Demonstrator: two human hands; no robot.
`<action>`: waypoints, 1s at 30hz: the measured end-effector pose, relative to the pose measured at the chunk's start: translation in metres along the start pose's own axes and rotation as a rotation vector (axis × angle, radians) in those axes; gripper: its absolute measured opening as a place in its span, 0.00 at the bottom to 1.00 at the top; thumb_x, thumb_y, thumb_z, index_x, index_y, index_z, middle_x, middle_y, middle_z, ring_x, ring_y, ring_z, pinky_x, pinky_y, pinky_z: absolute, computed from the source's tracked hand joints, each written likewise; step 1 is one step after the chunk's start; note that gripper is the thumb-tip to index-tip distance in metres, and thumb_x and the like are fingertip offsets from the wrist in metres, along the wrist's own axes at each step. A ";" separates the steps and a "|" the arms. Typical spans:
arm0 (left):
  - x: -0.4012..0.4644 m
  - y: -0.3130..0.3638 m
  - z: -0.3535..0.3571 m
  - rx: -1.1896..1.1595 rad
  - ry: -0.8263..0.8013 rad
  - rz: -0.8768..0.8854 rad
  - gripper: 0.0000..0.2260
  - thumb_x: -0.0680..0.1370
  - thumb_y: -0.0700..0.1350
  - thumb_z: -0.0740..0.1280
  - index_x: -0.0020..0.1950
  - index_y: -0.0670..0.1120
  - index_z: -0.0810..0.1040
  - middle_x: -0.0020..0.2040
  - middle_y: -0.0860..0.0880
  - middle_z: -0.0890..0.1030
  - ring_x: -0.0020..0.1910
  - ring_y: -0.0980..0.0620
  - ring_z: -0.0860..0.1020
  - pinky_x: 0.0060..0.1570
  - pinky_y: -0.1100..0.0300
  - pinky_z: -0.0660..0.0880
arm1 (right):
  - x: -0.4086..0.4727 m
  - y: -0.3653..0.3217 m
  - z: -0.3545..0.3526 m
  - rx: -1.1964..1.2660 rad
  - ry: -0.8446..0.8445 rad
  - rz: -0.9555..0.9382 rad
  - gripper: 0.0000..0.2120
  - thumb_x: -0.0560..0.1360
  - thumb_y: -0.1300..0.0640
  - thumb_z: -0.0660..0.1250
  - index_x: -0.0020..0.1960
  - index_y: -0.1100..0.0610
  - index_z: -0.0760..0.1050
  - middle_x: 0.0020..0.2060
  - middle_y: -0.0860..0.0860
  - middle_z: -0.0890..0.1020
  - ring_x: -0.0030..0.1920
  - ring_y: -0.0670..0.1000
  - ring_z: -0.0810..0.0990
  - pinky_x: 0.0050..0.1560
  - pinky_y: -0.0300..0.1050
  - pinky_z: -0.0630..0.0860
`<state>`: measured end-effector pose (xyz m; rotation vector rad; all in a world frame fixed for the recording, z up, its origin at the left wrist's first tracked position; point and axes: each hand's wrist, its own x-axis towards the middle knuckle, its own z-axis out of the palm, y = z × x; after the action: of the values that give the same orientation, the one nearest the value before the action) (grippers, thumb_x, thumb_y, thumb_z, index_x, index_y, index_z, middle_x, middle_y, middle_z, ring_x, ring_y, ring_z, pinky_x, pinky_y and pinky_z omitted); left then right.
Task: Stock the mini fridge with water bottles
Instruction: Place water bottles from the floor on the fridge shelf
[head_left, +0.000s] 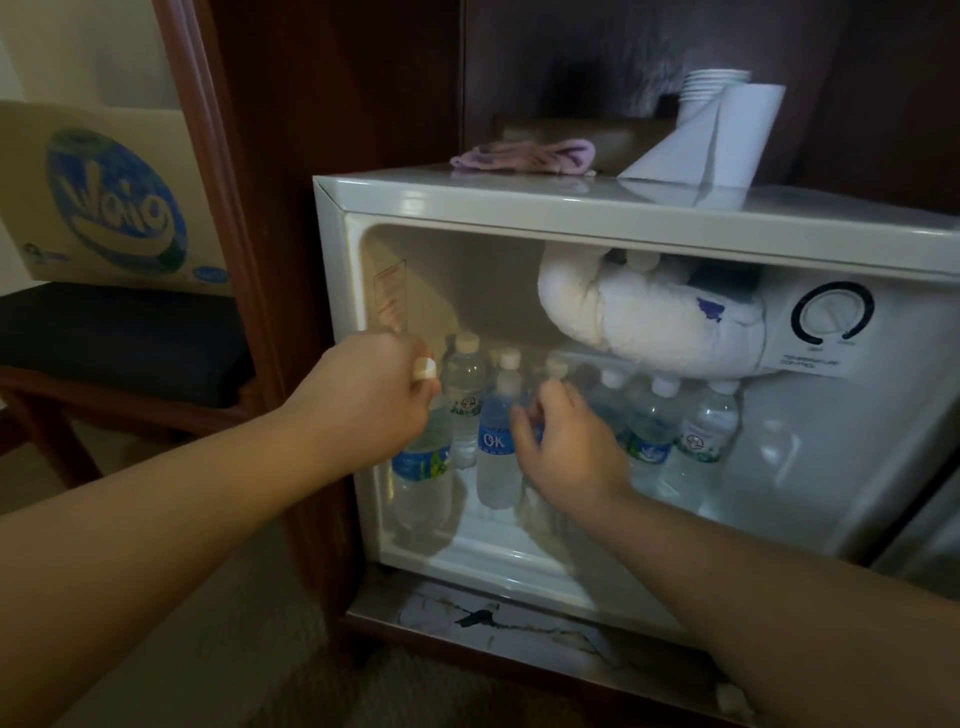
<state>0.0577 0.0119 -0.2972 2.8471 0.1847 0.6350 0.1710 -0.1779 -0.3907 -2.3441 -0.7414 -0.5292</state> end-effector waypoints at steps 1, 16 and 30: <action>0.003 0.002 0.003 0.008 0.001 -0.006 0.08 0.82 0.50 0.66 0.46 0.49 0.78 0.42 0.50 0.78 0.41 0.48 0.79 0.37 0.55 0.73 | -0.016 0.005 0.008 -0.006 -0.052 0.071 0.12 0.84 0.45 0.58 0.49 0.53 0.69 0.47 0.50 0.73 0.43 0.54 0.75 0.39 0.50 0.72; 0.053 0.002 0.053 0.139 -0.129 -0.053 0.08 0.79 0.40 0.67 0.57 0.43 0.80 0.50 0.42 0.82 0.47 0.43 0.81 0.41 0.54 0.74 | -0.131 0.061 0.101 -0.474 -0.556 0.090 0.35 0.83 0.35 0.45 0.79 0.56 0.68 0.78 0.63 0.64 0.76 0.68 0.67 0.69 0.79 0.62; 0.078 -0.006 0.083 0.086 -0.168 -0.078 0.15 0.76 0.40 0.68 0.63 0.45 0.82 0.56 0.42 0.84 0.55 0.40 0.84 0.57 0.46 0.82 | -0.142 0.067 0.110 -0.530 -0.384 0.005 0.35 0.80 0.37 0.56 0.80 0.56 0.65 0.78 0.64 0.65 0.77 0.68 0.65 0.73 0.75 0.58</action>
<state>0.1632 0.0158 -0.3403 2.9410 0.2993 0.3786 0.1245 -0.2019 -0.5753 -2.9942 -0.8411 -0.2955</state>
